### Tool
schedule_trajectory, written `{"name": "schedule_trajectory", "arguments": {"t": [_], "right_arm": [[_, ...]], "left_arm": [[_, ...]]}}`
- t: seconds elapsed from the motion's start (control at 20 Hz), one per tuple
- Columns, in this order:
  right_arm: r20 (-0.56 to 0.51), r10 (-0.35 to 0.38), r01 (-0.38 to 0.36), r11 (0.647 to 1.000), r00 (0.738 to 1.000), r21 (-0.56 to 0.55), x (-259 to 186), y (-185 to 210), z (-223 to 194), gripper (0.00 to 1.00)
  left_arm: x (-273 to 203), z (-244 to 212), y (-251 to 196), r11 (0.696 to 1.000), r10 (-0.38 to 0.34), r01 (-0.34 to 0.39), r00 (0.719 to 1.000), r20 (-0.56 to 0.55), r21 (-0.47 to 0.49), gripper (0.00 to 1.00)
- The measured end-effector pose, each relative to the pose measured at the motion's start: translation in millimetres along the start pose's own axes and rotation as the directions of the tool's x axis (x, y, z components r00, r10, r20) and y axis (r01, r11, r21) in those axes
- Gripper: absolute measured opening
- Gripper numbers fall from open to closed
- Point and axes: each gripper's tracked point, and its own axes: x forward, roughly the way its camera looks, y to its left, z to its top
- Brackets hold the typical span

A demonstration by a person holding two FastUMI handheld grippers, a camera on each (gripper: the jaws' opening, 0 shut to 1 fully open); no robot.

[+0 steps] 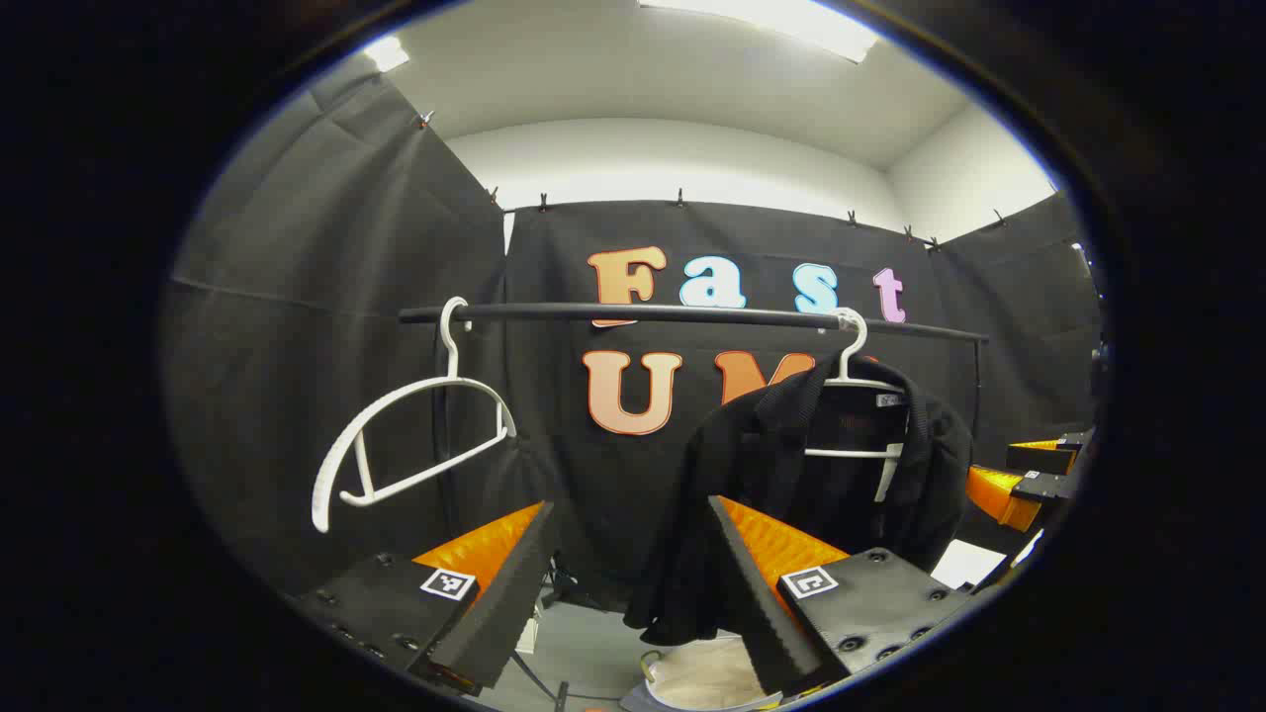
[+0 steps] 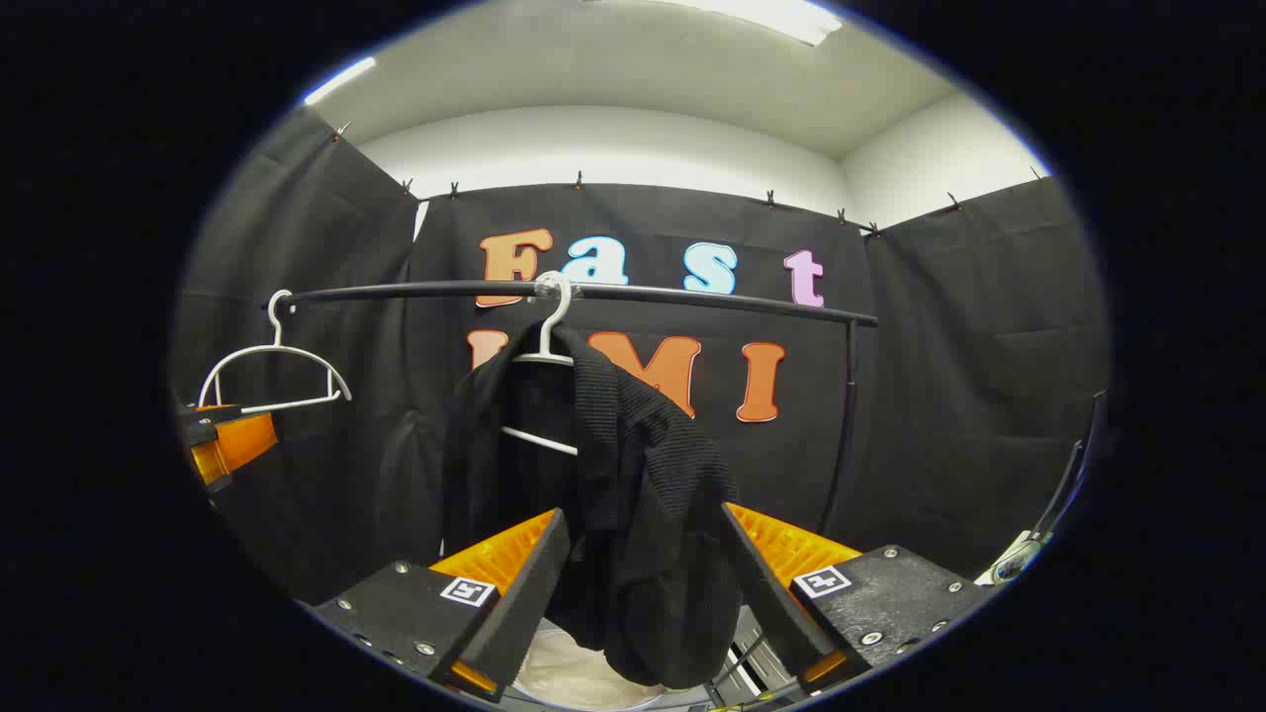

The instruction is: Grasp the clothes on the hanger with both hands and then place them into the laundry hamper below.

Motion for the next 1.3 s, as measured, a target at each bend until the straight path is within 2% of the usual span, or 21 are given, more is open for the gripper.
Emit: {"name": "schedule_trajectory", "arguments": {"t": [0.05, 0.1, 0.15, 0.25, 0.3, 0.35, 0.4, 0.65, 0.8, 0.9, 1.15, 1.2, 1.3], "right_arm": [[-0.001, -0.019, 0.019, 1.0, 1.0, 0.003, -0.7, 2.8, -0.6, 0.94], [0.002, -0.039, 0.039, 0.999, 0.999, 0.005, -2.4, 5.7, -0.3, 0.94], [0.007, -0.052, 0.052, 0.999, 0.999, 0.003, -4.6, 8.5, 0.6, 0.94], [0.011, -0.069, 0.069, 0.998, 0.998, -0.008, -9.3, 15.8, -0.5, 0.94], [0.009, -0.066, 0.066, 0.998, 0.998, -0.011, -10.6, 21.7, -2.1, 0.94], [0.004, -0.056, 0.056, 0.998, 0.998, -0.013, -10.3, 28.5, -4.2, 0.94], [-0.01, -0.05, 0.049, 0.999, 0.999, -0.014, -10.8, 33.7, -7.6, 0.94], [-0.039, -0.023, 0.023, 1.0, 0.999, 0.004, -10.6, 44.6, -16.1, 0.94], [-0.056, -0.016, 0.016, 1.0, 0.998, -0.008, -6.9, 48.7, -25.3, 0.94], [-0.066, -0.006, 0.006, 1.0, 0.998, -0.004, -3.2, 54.8, -30.4, 0.94], [-0.08, -0.015, 0.016, 1.0, 0.997, 0.019, 15.2, 65.8, -42.8, 0.93], [-0.085, -0.021, 0.023, 1.0, 0.996, 0.021, 19.5, 68.5, -47.5, 0.93], [-0.101, -0.041, 0.042, 0.999, 0.994, 0.012, 31.4, 72.0, -60.3, 0.94]], "left_arm": [[2.0, -0.1, 5.4, 1.0, -0.011, 0.011, 1.0, 0.001, 0.006, 1.0], [3.7, -1.8, 9.7, 1.0, -0.021, 0.021, 1.0, 0.002, 0.011, 0.96], [4.6, -2.4, 13.9, 1.0, -0.028, 0.028, 1.0, 0.006, 0.013, 1.0], [7.8, -3.8, 22.7, 0.999, -0.03, 0.03, 0.999, 0.014, 0.018, 1.0], [7.3, -5.1, 26.0, 0.999, -0.027, 0.026, 1.0, 0.015, 0.02, 0.96], [6.2, -5.1, 27.5, 0.999, -0.025, 0.025, 1.0, 0.013, 0.022, 1.0], [7.8, -4.6, 26.5, 0.999, -0.03, 0.03, 0.999, 0.012, 0.021, 0.96], [14.2, -9.4, 15.7, 0.999, -0.052, 0.052, 0.999, 0.009, 0.007, 0.96], [14.8, -12.4, 11.6, 0.999, -0.054, 0.054, 0.999, 0.0, -0.001, 1.0], [17.5, -13.1, 11.6, 0.999, -0.05, 0.05, 0.999, 0.004, -0.003, 0.96], [26.4, -22.5, 2.4, 0.998, -0.066, 0.066, 0.998, -0.001, 0.001, 0.96], [28.8, -25.9, -1.0, 0.997, -0.071, 0.071, 0.997, -0.006, -0.002, 0.93], [35.1, -30.0, -3.1, 0.997, -0.079, 0.079, 0.997, -0.014, -0.003, 0.93]]}}
